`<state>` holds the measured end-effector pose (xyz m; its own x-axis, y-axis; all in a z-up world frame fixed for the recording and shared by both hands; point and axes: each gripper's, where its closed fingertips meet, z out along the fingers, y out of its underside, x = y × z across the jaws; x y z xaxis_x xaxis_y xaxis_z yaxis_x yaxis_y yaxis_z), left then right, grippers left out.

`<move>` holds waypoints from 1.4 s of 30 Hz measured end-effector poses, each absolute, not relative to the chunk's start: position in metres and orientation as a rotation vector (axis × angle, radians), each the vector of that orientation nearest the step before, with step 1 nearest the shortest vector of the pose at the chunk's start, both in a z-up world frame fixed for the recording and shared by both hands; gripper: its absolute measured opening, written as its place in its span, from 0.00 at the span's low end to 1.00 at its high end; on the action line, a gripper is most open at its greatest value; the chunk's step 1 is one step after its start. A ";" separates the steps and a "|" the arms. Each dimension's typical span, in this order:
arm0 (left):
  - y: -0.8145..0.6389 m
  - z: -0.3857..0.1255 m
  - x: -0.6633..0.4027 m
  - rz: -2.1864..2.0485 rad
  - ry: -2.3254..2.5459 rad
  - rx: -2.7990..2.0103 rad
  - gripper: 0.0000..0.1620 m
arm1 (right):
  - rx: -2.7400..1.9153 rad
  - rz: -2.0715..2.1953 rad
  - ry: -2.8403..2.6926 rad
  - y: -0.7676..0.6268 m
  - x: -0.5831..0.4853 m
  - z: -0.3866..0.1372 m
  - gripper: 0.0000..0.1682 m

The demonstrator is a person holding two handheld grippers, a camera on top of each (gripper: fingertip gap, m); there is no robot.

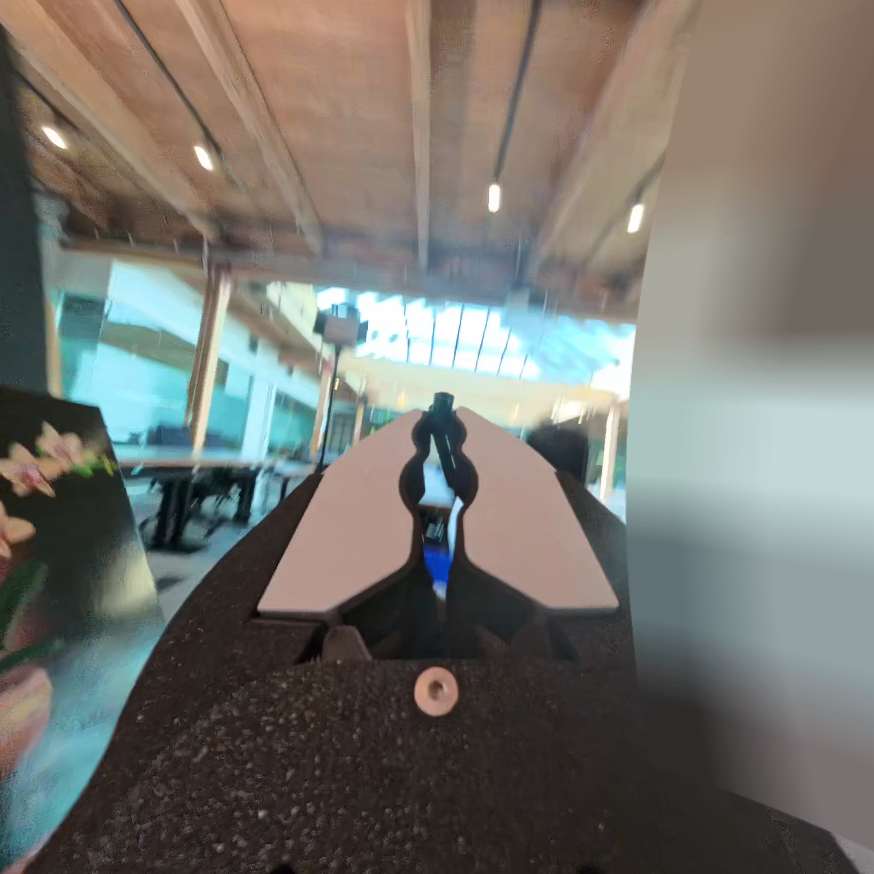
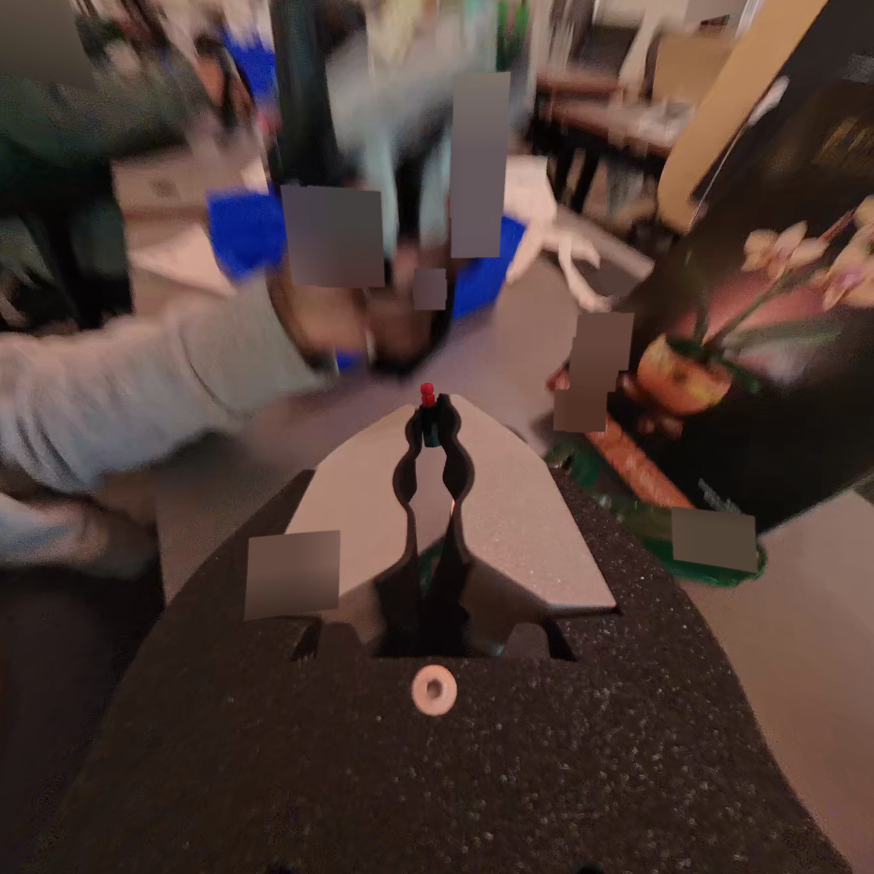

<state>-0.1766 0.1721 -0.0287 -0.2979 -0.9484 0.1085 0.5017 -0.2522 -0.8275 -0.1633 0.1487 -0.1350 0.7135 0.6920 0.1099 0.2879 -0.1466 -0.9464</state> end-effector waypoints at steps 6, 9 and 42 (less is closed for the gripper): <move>0.182 -0.025 -0.203 -1.667 0.875 -0.770 0.04 | -1.556 0.572 -0.617 0.143 -0.150 -0.121 0.04; 0.169 -0.034 -0.188 -1.679 0.946 -0.768 0.04 | -1.513 0.547 -0.612 0.136 -0.138 -0.113 0.04; 0.165 -0.263 -0.211 -0.724 1.729 -1.948 0.11 | -1.687 0.353 -0.933 0.056 -0.175 -0.175 0.04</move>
